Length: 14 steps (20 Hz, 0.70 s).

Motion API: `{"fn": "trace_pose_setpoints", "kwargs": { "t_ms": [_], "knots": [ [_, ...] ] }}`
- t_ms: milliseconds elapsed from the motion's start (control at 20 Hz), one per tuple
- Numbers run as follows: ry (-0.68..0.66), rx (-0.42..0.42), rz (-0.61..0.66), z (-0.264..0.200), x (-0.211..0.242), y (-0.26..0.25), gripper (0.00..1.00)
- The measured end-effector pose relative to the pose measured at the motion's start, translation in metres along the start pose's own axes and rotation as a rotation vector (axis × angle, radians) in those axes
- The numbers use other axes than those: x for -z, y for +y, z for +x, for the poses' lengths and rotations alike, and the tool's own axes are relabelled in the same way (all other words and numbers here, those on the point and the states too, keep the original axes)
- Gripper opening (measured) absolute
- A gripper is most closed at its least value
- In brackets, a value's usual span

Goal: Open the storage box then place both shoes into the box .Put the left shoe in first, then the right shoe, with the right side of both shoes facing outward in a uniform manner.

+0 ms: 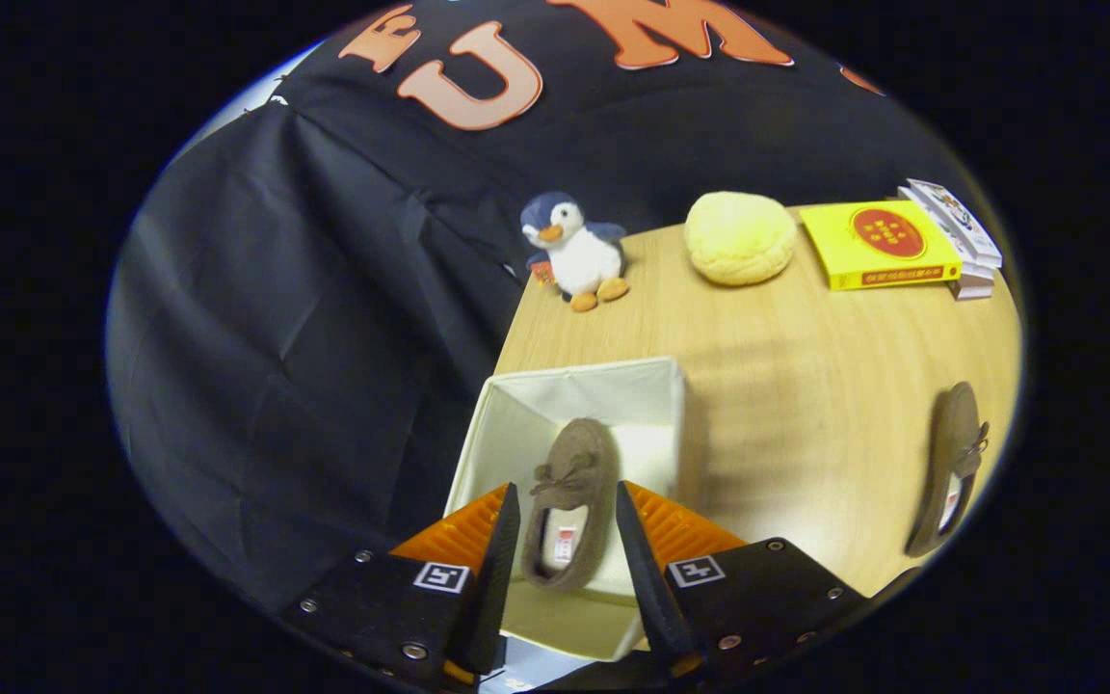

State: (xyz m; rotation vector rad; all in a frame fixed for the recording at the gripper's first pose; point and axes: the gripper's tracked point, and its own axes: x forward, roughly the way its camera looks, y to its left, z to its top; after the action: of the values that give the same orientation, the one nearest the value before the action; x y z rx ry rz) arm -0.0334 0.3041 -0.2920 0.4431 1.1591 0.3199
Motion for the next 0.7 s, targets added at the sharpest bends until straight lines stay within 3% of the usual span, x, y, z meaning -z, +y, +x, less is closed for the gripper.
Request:
{"fn": "trace_pose_setpoints", "kwargs": {
  "t_ms": [250, 350, 700],
  "knots": [
    [-0.062, 0.066, -0.051, -0.048, 0.004, -0.082, 0.91],
    [-0.076, 0.114, -0.061, -0.060, 0.009, -0.117, 0.97],
    [-0.084, 0.293, -0.043, -0.094, 0.034, -0.238, 0.98]
  ]
}}
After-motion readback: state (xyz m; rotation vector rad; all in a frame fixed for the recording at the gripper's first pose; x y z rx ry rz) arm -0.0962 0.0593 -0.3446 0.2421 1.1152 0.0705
